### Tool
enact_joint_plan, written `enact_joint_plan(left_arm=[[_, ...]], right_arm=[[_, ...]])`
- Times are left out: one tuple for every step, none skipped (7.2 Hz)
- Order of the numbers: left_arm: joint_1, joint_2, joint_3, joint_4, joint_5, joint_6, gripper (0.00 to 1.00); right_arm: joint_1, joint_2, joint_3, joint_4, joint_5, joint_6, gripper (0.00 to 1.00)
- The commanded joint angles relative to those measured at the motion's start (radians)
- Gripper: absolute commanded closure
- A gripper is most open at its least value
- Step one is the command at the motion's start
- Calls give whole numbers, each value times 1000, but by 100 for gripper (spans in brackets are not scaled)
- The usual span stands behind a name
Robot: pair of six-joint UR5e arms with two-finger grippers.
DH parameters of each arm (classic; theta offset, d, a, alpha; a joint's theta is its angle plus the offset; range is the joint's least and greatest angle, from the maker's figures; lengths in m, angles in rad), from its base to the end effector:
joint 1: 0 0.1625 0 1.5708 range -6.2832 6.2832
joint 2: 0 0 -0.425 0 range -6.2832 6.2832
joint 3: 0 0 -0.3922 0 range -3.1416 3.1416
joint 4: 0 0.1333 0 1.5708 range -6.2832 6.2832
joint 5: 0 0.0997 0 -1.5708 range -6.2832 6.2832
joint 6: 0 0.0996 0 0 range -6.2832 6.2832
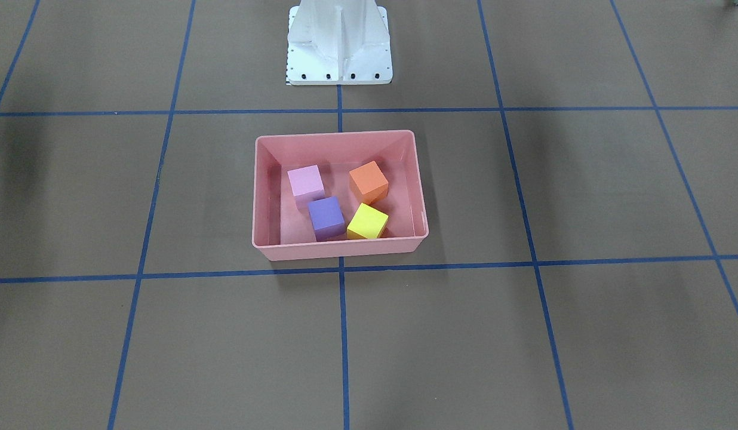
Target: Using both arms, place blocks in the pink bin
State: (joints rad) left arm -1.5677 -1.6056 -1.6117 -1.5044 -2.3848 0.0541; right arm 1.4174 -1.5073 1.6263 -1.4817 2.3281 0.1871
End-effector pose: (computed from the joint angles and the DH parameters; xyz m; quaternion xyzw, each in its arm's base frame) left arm -0.0593 -0.5064 0.6250 0.0144 0.3956 0.0281 0.9179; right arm -0.0167 -0.5326 0.5903 0.0328 -0.3787 -0.0228 0.9247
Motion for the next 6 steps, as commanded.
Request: enact_joint_plan(left_arm=[[0,0,1,0,1,-2,1],[0,-2,-1,1,1,-3,1],[2,-4,-5,1,-1,-3,1],[2,-7,-16,3,1,-5,1],[0,-4,-22,3,1,-5,1],[0,-8,-24,4,4,-3,1]], right_arm=[[0,-1,1,0,1,0,0],[0,-1,0,0,1,0,0],[0,-1,0,0,1,0,0],[0,-1,-2,0,2,0,0],[0,-1,0,0,5,0,0],[0,-1,1,1,7,0,0]])
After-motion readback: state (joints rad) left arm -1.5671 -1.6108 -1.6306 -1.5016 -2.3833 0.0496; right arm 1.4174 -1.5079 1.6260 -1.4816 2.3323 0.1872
